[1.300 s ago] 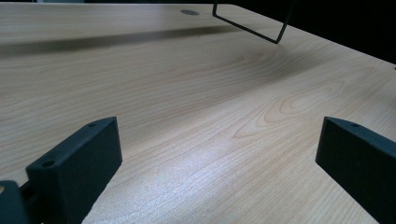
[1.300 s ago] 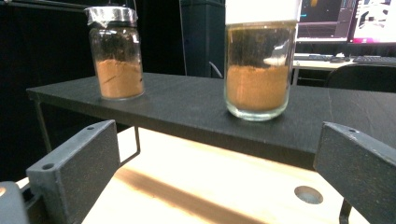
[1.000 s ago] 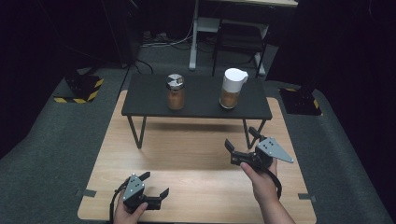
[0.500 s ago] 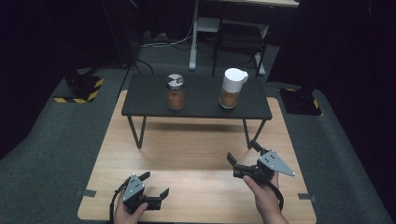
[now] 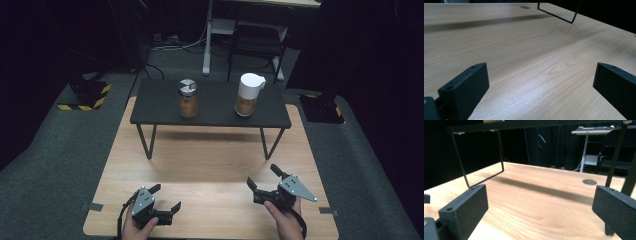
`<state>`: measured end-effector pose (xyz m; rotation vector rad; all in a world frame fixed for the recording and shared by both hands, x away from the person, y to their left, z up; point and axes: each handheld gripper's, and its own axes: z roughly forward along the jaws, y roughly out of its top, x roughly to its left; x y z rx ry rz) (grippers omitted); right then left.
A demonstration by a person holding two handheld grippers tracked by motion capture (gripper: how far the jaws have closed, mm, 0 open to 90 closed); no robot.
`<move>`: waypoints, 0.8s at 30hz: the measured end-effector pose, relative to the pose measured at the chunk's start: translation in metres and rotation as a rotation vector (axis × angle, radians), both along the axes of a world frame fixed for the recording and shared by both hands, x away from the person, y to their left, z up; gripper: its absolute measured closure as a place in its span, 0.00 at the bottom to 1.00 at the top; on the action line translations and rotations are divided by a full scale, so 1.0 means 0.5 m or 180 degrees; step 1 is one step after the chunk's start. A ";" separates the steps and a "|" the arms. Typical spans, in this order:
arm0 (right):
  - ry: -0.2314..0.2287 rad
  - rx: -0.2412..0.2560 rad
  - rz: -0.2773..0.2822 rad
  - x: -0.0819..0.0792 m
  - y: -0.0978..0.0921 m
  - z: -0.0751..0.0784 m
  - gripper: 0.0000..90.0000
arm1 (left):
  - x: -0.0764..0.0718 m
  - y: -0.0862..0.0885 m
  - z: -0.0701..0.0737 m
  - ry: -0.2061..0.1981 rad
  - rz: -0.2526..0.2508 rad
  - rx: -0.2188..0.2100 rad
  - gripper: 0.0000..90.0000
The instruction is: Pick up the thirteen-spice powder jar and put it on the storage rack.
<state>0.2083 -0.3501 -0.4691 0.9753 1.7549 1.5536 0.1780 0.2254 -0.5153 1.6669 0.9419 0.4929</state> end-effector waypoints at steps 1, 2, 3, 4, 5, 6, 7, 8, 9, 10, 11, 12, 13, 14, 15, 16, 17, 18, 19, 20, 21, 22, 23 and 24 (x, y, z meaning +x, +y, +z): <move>0.0012 -0.0008 0.0001 -0.001 -0.002 -0.003 0.00 | 0.000 0.000 0.000 -0.0003 0.0001 -0.0001 0.01; 0.0040 -0.0027 -0.0006 -0.004 -0.004 -0.008 0.00 | 0.000 0.000 0.000 -0.0004 0.0000 -0.0001 0.01; 0.0053 -0.0041 -0.0013 -0.005 -0.005 -0.011 0.00 | 0.000 0.000 0.000 -0.0007 0.0000 0.0000 0.01; 0.0071 -0.0053 -0.0020 -0.006 -0.008 -0.014 0.00 | -0.001 0.000 -0.001 -0.0011 0.0000 0.0003 0.01; 0.0103 -0.0059 -0.0034 -0.008 -0.010 -0.018 0.00 | -0.001 0.000 -0.001 -0.0012 0.0000 0.0004 0.01; 0.0122 -0.0071 -0.0043 -0.010 -0.013 -0.021 0.00 | -0.001 -0.001 -0.001 -0.0012 0.0003 -0.0003 0.01; 0.0136 -0.0083 -0.0049 -0.010 -0.015 -0.023 0.00 | -0.001 -0.001 -0.001 -0.0013 0.0002 -0.0005 0.01; 0.0157 -0.0108 -0.0057 -0.011 -0.018 -0.026 0.00 | -0.001 0.000 -0.001 -0.0012 0.0001 0.0004 0.01; 0.0182 -0.0130 -0.0066 -0.012 -0.021 -0.028 0.00 | -0.001 -0.001 -0.001 -0.0013 0.0002 0.0003 0.01; 0.0199 -0.0135 -0.0071 -0.013 -0.022 -0.030 0.00 | -0.001 0.000 -0.001 -0.0013 0.0002 0.0003 0.01; 0.0208 -0.0139 -0.0073 -0.013 -0.024 -0.032 0.00 | -0.001 0.000 -0.001 -0.0012 0.0000 0.0001 0.01; 0.0234 -0.0152 -0.0076 -0.014 -0.026 -0.035 0.00 | -0.001 0.000 -0.001 -0.0010 0.0001 0.0000 0.01; 0.0248 -0.0160 -0.0077 -0.015 -0.027 -0.036 0.00 | -0.001 0.000 -0.001 -0.0007 0.0002 -0.0001 0.01; 0.0266 -0.0187 -0.0076 -0.015 -0.029 -0.038 0.00 | -0.001 0.000 -0.001 -0.0006 0.0002 -0.0003 0.01; 0.0275 -0.0201 -0.0076 -0.016 -0.030 -0.041 0.00 | -0.001 0.000 -0.001 -0.0007 0.0002 -0.0003 0.01; 0.0285 -0.0207 -0.0071 -0.016 -0.031 -0.042 0.00 | -0.001 0.000 -0.001 -0.0008 0.0004 -0.0005 0.01; 0.0299 -0.0230 -0.0070 -0.017 -0.032 -0.044 0.00 | -0.001 0.000 -0.001 -0.0010 0.0004 -0.0007 0.01; 0.0306 -0.0250 -0.0068 -0.017 -0.033 -0.046 0.00 | -0.001 0.000 -0.001 -0.0012 0.0004 -0.0007 0.01; 0.0313 -0.0270 -0.0067 -0.018 -0.033 -0.048 0.00 | -0.001 0.000 -0.001 -0.0011 0.0004 -0.0008 0.01; 0.0324 -0.0289 -0.0059 -0.019 -0.035 -0.049 0.00 | -0.001 0.000 -0.001 -0.0008 0.0005 -0.0009 0.01; 0.0334 -0.0301 -0.0052 -0.019 -0.036 -0.050 0.00 | -0.001 0.000 -0.001 -0.0006 0.0006 -0.0007 0.01; 0.0333 -0.0323 -0.0044 -0.019 -0.038 -0.052 0.00 | -0.001 0.000 -0.001 -0.0005 0.0007 -0.0006 0.01; 0.0348 -0.0324 -0.0039 -0.019 -0.039 -0.053 0.00 | -0.001 -0.001 -0.001 -0.0006 0.0004 -0.0003 0.01; 0.0368 -0.0321 -0.0036 -0.019 -0.041 -0.054 0.00 | -0.002 -0.001 -0.001 -0.0008 0.0003 -0.0010 0.01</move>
